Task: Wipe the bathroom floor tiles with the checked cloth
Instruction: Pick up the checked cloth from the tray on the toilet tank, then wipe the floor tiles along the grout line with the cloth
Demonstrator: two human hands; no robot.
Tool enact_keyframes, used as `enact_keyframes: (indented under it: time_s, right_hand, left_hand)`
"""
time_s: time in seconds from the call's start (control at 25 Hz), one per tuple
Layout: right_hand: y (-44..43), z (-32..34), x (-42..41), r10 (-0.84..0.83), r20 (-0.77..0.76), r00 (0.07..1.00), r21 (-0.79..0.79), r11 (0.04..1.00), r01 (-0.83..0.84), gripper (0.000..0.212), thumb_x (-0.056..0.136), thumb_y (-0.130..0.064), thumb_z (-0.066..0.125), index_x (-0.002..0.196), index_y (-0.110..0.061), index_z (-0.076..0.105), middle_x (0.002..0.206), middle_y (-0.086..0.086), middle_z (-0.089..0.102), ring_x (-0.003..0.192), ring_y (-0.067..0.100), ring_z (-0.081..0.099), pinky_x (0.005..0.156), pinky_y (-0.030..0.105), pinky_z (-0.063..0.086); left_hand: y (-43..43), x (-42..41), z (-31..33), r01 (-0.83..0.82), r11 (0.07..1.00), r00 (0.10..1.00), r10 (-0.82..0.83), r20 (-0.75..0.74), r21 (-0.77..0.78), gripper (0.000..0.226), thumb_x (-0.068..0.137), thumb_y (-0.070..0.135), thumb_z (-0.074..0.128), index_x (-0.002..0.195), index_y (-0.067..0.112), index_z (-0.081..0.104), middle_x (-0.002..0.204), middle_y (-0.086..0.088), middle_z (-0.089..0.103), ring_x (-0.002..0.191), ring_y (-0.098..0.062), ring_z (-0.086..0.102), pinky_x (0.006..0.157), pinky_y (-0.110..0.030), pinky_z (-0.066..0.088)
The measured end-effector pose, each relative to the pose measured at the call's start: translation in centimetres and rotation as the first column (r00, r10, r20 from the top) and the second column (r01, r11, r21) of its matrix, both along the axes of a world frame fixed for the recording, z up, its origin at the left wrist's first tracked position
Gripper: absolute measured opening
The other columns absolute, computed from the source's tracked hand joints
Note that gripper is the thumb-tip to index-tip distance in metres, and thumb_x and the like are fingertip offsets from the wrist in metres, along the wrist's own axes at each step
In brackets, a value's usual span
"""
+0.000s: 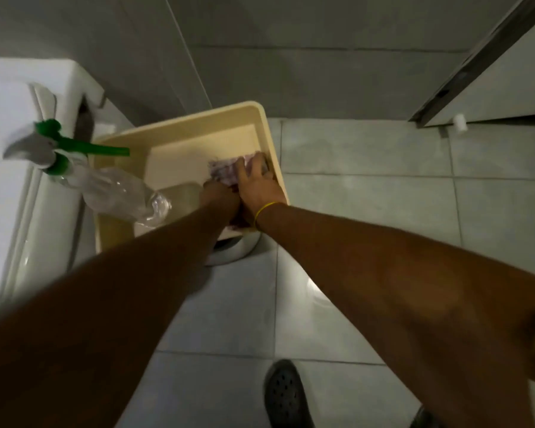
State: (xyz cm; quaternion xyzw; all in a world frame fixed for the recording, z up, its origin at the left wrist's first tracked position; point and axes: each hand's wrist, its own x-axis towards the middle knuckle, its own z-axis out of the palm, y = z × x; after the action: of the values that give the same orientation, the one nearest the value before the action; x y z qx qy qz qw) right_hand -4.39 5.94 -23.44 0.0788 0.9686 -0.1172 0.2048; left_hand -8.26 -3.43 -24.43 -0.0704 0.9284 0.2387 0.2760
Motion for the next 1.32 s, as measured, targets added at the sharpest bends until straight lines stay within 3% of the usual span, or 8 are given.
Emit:
enact_keyframes:
  time_s: [0.24,0.36,0.56,0.64,0.84,1.08,1.2,1.32]
  right_hand:
    - [-0.9,0.0,-0.1,-0.275,-0.054,0.96,-0.204,0.944,0.259,0.055,0.11,-0.021,0.046,0.161,-0.011,0.03,0.163,0.029,0.029,0.135,0.05,0.051,0.109,0.052,0.046]
    - [1.5,2.6,0.0,-0.297,-0.04,0.954,-0.433,0.866,0.251,0.072,0.09,-0.009,0.07,0.153,-0.012,0.036,0.145,0.022,0.045,0.124,0.044,0.059,0.096,0.044,0.052]
    - [7.8,8.0,2.3,-0.7,0.304,0.646,-0.716,0.28,0.64,0.07,0.091,-0.037,0.074,0.149,-0.012,0.043,0.133,0.011,0.065,0.116,0.031,0.066,0.091,0.037,0.053]
    - [12.2,10.0,5.4,-0.566,0.64,0.519,-0.66,-0.059,0.749,0.058,0.093,-0.05,0.066,0.135,-0.012,0.057,0.116,0.006,0.069,0.1,0.03,0.072,0.088,0.039,0.053]
    - [23.3,12.6,16.9,-0.493,0.722,0.486,-0.687,-0.428,0.587,0.024,0.103,-0.023,0.055,0.094,-0.011,0.073,0.072,0.001,0.078,0.057,0.015,0.074,0.052,0.02,0.054]
    - [31.7,5.5,34.9,-0.87,0.387,0.307,-0.761,-0.113,0.639,0.021,0.098,0.0,0.061,0.108,-0.016,0.071,0.079,-0.003,0.081,0.067,0.013,0.077,0.057,0.026,0.061]
    - [32.1,-2.2,43.9,-0.911,0.226,0.344,-0.642,0.127,0.756,0.032,0.096,0.007,0.06,0.121,-0.014,0.065,0.098,-0.001,0.075,0.09,0.019,0.071,0.077,0.028,0.059]
    - [30.4,-10.9,51.5,-0.924,0.178,0.338,-0.446,0.231,0.865,0.036,0.095,0.002,0.063,0.13,-0.008,0.061,0.114,0.016,0.074,0.103,0.031,0.068,0.085,0.031,0.047]
  left_hand:
    - [-0.8,0.2,0.3,-0.465,0.793,0.883,0.383,0.271,0.395,0.036,0.1,0.022,0.067,0.124,-0.004,0.067,0.125,-0.025,0.072,0.106,-0.041,0.075,0.05,-0.032,0.06]
    - [0.1,-0.7,4.1,-0.467,0.725,0.884,0.36,0.299,0.507,0.025,0.103,0.024,0.062,0.119,0.007,0.071,0.107,-0.015,0.08,0.092,-0.031,0.079,0.059,-0.037,0.065]
    - [4.5,-0.6,11.9,-0.495,0.542,0.856,0.172,0.487,0.679,0.017,0.097,-0.002,0.047,0.101,0.002,0.063,0.098,-0.019,0.071,0.095,-0.03,0.076,0.086,-0.041,0.066]
    - [8.0,1.2,14.9,-0.462,0.483,0.852,0.008,0.524,0.744,0.017,0.094,-0.004,0.038,0.093,0.005,0.052,0.085,-0.014,0.058,0.076,-0.023,0.067,0.075,-0.035,0.064]
    - [18.7,11.0,16.4,-0.362,0.476,0.842,-0.202,0.5,0.801,0.06,0.095,-0.01,0.032,0.154,0.001,0.033,0.143,-0.032,0.057,0.123,-0.051,0.061,0.102,-0.061,0.053]
    - [26.2,26.9,6.9,-0.171,0.668,0.784,-0.353,0.511,0.724,0.041,0.104,0.003,0.053,0.132,0.03,0.039,0.122,-0.005,0.063,0.087,-0.03,0.072,0.052,-0.047,0.064]
    - [27.6,35.3,-1.3,0.035,0.667,0.795,-0.47,0.384,0.744,0.048,0.099,0.001,0.066,0.133,0.022,0.04,0.114,-0.001,0.066,0.094,-0.015,0.07,0.067,-0.022,0.063]
    - [27.6,43.0,-9.6,0.113,0.726,0.757,-0.505,0.414,0.678,0.06,0.095,-0.007,0.066,0.147,0.009,0.041,0.132,-0.02,0.067,0.12,-0.037,0.068,0.104,-0.048,0.057]
